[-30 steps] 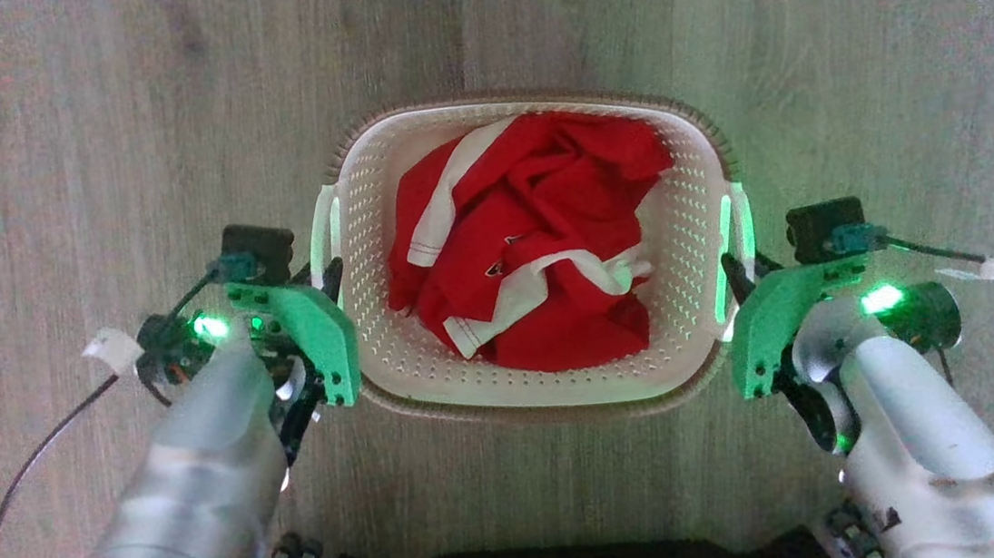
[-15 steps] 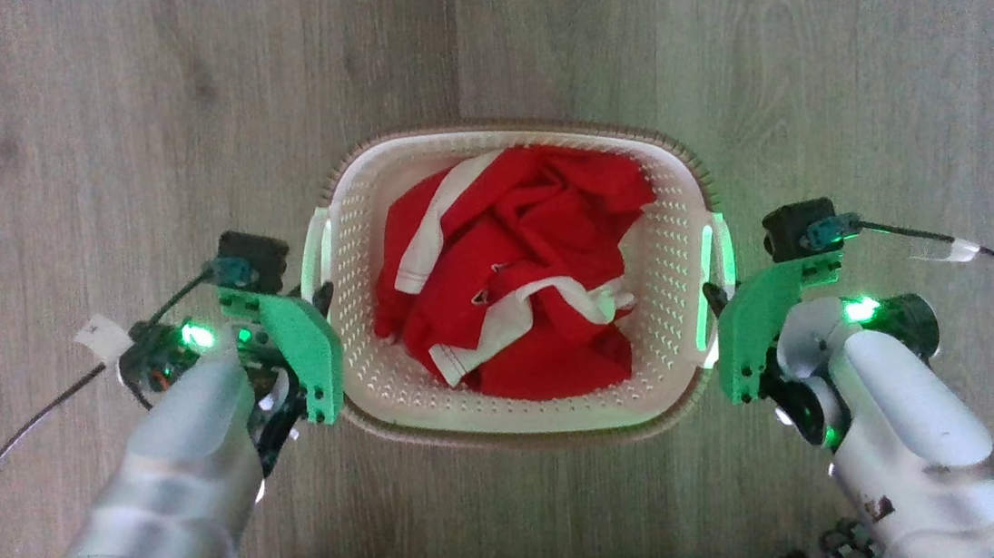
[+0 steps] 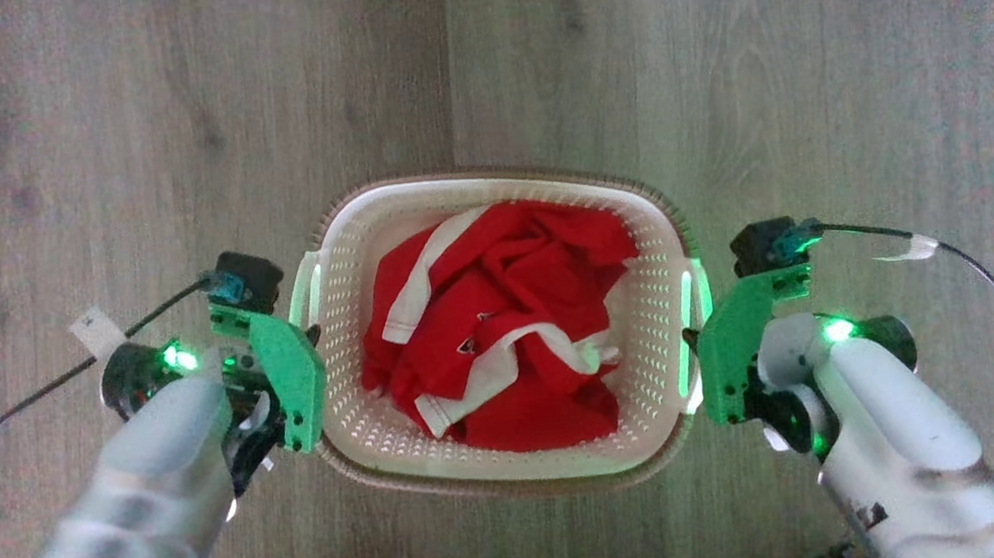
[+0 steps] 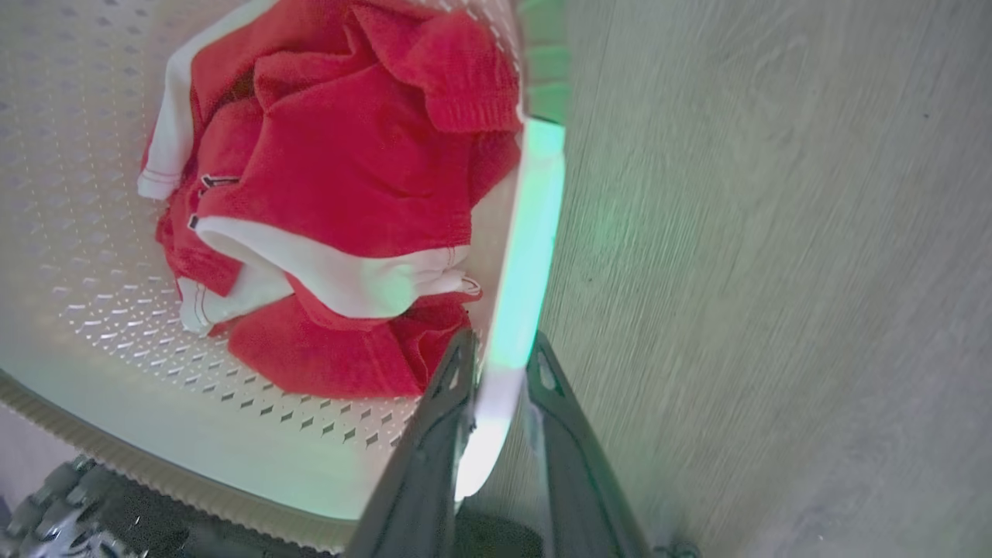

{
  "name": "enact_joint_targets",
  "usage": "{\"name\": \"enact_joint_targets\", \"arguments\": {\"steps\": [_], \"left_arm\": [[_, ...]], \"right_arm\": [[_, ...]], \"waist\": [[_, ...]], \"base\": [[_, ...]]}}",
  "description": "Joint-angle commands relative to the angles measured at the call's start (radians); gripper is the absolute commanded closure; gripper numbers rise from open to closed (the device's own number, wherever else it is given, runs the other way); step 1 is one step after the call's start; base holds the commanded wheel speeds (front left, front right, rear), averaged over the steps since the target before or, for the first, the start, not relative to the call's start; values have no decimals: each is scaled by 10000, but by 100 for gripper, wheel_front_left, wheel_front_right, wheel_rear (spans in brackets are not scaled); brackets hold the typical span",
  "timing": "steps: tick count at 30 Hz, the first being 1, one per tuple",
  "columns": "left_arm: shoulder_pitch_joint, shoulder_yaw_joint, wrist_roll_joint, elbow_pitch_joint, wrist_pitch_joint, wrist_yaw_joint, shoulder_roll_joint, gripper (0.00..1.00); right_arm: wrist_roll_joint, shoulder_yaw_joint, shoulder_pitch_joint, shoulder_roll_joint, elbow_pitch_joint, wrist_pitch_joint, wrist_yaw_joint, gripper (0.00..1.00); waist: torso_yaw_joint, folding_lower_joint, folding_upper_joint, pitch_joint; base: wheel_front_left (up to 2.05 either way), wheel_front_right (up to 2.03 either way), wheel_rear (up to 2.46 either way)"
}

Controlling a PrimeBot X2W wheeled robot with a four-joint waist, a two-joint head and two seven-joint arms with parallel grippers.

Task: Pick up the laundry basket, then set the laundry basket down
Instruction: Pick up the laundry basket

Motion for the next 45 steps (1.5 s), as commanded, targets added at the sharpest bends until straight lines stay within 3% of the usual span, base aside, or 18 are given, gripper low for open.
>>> {"name": "enact_joint_targets", "arguments": {"steps": [1, 14, 30, 45], "left_arm": [[74, -117, -62, -310, 91, -10, 328, 100], [45, -1317, -1129, -1438, 1198, -10, 1228, 100], [650, -1498, -1298, -2672, 2377, -10, 1820, 100], [1077, -1502, -1433, -3435, 3074, -10, 2321, 100]], "right_arm": [[38, 390, 34, 187, -467, 139, 73, 100], [100, 448, -390, 187, -1209, 1869, 73, 100], [277, 733, -276, 187, -1159, 2967, 73, 100], [561, 1065, 181, 187, -1136, 3425, 73, 100]], "waist": [[-37, 0, 0, -147], [1, 0, 0, -1052], [439, 0, 0, -2424], [305, 0, 0, -3364]], "base": [[0, 0, 0], [0, 0, 0], [0, 0, 0], [0, 0, 0]]}}
